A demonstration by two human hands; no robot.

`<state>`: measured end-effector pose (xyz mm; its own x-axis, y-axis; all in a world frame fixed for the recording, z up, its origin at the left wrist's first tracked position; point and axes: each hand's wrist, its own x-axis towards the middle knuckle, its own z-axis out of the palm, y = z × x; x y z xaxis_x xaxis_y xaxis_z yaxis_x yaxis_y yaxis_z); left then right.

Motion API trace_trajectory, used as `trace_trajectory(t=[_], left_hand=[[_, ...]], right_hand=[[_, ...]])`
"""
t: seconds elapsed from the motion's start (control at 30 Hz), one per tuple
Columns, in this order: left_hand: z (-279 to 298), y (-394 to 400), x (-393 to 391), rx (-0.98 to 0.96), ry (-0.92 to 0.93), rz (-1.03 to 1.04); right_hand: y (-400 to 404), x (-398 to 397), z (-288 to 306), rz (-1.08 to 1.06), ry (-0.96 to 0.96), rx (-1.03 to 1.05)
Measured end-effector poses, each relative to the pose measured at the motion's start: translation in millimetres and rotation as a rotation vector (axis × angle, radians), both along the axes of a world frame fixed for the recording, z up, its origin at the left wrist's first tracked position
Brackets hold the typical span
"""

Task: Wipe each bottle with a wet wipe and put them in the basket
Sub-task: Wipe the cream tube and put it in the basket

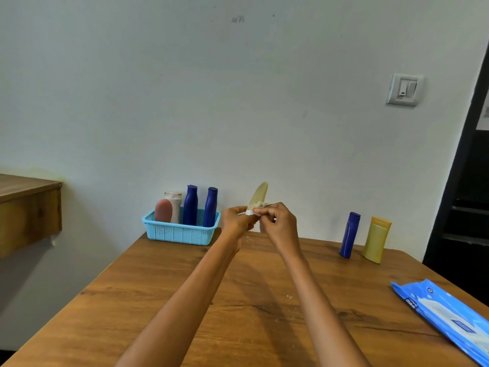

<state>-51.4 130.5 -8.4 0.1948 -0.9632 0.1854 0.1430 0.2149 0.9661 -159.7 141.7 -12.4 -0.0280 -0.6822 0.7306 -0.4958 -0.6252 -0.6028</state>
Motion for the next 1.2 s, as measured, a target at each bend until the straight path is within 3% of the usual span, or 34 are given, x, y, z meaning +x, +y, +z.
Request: trace_trajectory(t=[0.27, 0.4, 0.5, 0.63, 0.77, 0.93, 1.2], left_hand=[[14.3, 16.2, 16.8, 0.061, -0.152, -0.197], [9.4, 25.5, 39.6, 0.085, -0.178, -0.270], [3.7, 28.4, 61.8, 0.092, -0.182, -0.239], [0.2, 28.6, 86.3, 0.097, -0.138, -0.164], [-0.9, 25.7, 111.4, 0.080, -0.110, -0.143], [1.9, 23.9, 139.3, 0.111, -0.240, -0.217], [18.2, 16.9, 190.7, 0.117, -0.346, -0.400]], right_hand=[[4.4, -2.0, 23.6, -0.059, -0.313, -0.010], [5.0, 7.2, 26.7, -0.064, -0.324, -0.022], [3.2, 20.9, 27.2, -0.018, -0.341, 0.106], [-4.7, 33.6, 30.6, 0.145, -0.501, 0.336], [-13.9, 46.2, 30.7, 0.299, -0.375, 0.468], [-21.5, 64.4, 40.7, 0.470, -0.029, 0.491], [-45.6, 90.3, 53.6, 0.578, 0.004, 0.501]])
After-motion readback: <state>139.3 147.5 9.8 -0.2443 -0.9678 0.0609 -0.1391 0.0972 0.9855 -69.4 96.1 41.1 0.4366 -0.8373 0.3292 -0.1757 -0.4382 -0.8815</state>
